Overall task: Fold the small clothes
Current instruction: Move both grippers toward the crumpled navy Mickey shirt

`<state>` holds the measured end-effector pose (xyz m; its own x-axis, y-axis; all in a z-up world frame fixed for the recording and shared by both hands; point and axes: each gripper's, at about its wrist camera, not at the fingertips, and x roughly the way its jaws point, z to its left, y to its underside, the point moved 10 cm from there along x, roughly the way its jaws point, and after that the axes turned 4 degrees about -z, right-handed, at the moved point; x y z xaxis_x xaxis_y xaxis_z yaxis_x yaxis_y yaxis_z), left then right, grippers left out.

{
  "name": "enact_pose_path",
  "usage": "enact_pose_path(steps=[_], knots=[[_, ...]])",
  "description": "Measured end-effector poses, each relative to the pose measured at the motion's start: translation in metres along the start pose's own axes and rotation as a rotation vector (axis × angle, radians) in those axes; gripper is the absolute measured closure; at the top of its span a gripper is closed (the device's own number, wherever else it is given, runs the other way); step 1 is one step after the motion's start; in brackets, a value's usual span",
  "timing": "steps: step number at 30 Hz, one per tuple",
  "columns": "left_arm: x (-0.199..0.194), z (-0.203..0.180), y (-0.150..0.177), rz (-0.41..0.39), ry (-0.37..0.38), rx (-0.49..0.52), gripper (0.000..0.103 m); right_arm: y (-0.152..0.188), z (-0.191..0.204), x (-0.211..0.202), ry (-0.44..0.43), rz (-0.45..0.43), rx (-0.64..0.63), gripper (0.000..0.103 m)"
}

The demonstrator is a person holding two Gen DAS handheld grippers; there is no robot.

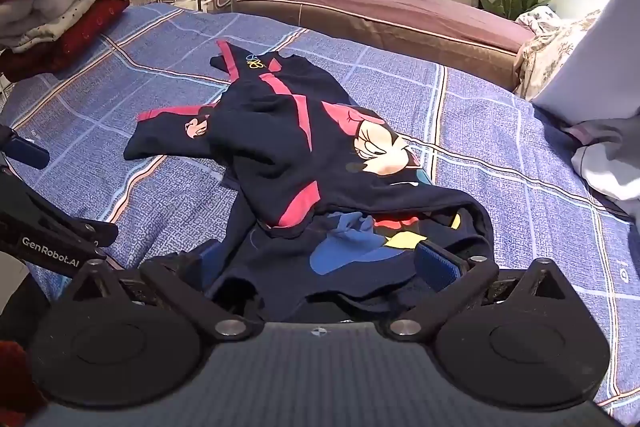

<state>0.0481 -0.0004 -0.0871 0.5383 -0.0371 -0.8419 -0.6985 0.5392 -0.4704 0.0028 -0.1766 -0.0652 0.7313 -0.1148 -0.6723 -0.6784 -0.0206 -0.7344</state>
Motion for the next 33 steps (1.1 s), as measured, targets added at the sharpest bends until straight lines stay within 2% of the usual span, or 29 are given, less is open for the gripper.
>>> enact_pose_path(steps=[27, 33], knots=[[0.008, -0.006, 0.001, -0.003, 0.014, 0.010, 0.000, 0.007, 0.004, 0.003, -0.011, 0.024, -0.003, 0.000], [0.008, -0.010, 0.006, 0.023, 0.059, -0.010, 0.000, 0.008, 0.004, 0.003, -0.010, 0.029, -0.001, 0.000]])
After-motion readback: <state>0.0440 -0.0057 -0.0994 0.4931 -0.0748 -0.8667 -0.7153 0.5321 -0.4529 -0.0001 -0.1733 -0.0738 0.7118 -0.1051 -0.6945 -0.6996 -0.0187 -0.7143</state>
